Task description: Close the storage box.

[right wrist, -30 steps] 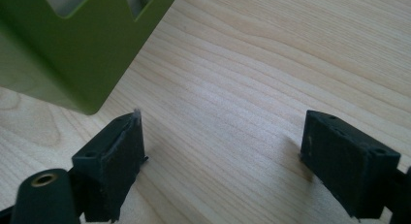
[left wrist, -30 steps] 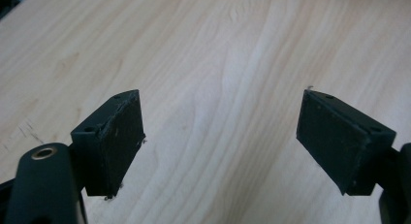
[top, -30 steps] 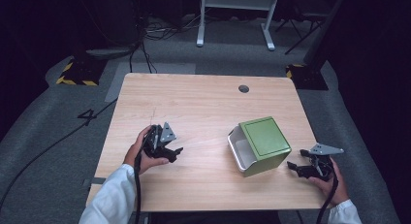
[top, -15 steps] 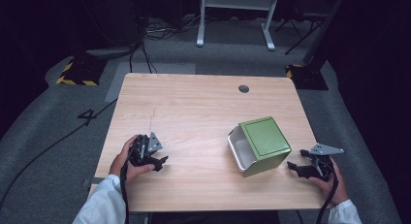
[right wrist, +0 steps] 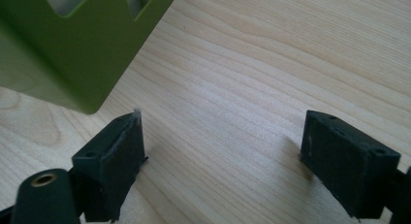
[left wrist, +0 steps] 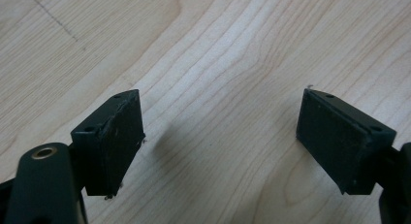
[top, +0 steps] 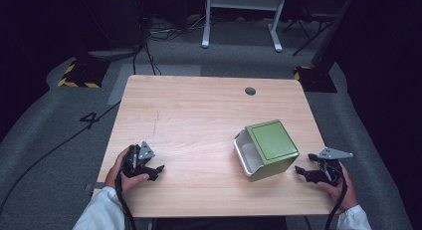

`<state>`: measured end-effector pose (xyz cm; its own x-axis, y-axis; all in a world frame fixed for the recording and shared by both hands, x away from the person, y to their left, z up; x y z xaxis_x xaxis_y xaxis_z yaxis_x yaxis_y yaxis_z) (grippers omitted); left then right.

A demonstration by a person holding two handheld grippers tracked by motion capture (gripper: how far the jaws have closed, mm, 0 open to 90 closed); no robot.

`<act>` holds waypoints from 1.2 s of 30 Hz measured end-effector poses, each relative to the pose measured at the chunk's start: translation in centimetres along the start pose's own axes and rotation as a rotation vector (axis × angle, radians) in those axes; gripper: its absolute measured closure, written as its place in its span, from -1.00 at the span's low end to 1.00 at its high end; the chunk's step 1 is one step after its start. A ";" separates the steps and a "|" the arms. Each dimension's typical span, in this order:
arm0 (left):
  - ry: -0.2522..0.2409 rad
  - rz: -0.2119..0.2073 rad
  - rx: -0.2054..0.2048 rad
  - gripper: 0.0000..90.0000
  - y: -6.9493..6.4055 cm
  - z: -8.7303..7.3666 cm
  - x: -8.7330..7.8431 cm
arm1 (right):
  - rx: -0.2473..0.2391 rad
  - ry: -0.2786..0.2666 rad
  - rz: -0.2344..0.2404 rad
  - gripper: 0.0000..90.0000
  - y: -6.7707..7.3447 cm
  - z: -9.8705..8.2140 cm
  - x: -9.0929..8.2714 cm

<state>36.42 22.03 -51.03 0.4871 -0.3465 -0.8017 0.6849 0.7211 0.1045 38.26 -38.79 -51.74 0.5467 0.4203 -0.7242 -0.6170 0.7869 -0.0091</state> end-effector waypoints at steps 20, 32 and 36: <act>-0.058 -0.026 -0.153 -0.63 0.4 -1.5 0.0 | 0.000 0.000 0.000 -0.65 0.0 0.0 0.0; -0.056 -0.039 -0.139 -0.63 0.5 -1.6 0.0 | 0.001 -0.001 0.000 -0.65 0.0 0.0 0.0; -0.057 -0.041 -0.141 -0.64 0.5 -1.6 0.0 | 0.001 0.000 0.000 -0.65 0.0 0.0 0.0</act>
<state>35.86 23.35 -51.90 0.4933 -0.4080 -0.7682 0.6238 0.7814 -0.0144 38.22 -38.79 -51.74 0.5472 0.4201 -0.7239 -0.6163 0.7874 -0.0089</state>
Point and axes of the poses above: each handheld gripper's, and its own axes: x roughly forward along the jaws, z roughly out of its top, y roughly to its left, the point moved 2 cm from there along x, roughly forward along the jaws, and after that the axes turned 4 degrees about y, right-handed, at the moved point
